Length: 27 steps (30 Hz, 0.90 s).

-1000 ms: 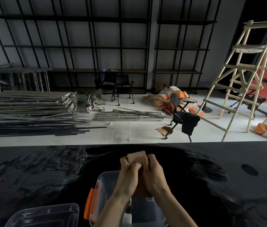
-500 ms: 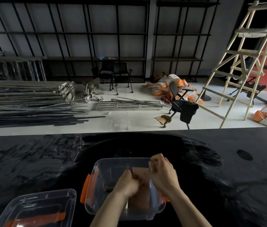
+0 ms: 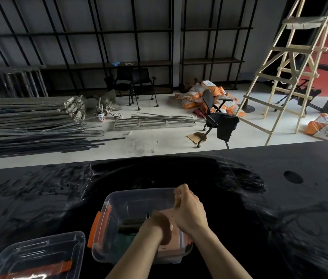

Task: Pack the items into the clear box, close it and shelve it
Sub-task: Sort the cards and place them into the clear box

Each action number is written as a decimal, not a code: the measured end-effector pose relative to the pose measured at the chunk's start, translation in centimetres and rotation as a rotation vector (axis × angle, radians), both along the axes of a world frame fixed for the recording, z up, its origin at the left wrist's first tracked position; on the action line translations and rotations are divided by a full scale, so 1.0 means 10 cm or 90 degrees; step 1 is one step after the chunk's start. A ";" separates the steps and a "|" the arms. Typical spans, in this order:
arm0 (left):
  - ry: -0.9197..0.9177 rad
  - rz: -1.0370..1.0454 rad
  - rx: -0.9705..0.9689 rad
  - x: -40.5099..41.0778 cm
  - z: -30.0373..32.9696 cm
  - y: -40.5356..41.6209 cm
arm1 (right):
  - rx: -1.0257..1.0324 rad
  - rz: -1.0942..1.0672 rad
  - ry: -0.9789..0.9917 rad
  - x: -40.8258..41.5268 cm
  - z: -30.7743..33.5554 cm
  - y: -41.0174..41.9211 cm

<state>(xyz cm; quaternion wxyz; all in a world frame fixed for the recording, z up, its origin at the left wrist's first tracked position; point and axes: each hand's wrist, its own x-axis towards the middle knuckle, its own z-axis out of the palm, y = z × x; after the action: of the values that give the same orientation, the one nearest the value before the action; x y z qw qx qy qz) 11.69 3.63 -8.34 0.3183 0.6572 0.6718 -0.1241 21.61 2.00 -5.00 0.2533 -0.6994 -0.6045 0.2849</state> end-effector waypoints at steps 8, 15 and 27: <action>0.123 -0.166 -0.066 0.03 -0.02 -0.01 | 0.041 0.009 -0.059 0.01 -0.06 0.05; 0.212 -0.176 0.196 0.02 0.08 -0.08 | 0.034 0.027 -0.083 0.01 -0.07 0.08; 0.125 -0.379 0.141 -0.23 0.12 0.05 | 0.025 0.064 -0.122 0.02 -0.01 0.23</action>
<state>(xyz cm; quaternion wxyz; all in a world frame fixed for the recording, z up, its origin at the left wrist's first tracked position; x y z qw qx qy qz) 9.44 4.10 -7.15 0.1283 0.8402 0.4872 -0.2008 21.78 4.27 -5.13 0.1932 -0.6871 -0.6659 0.2169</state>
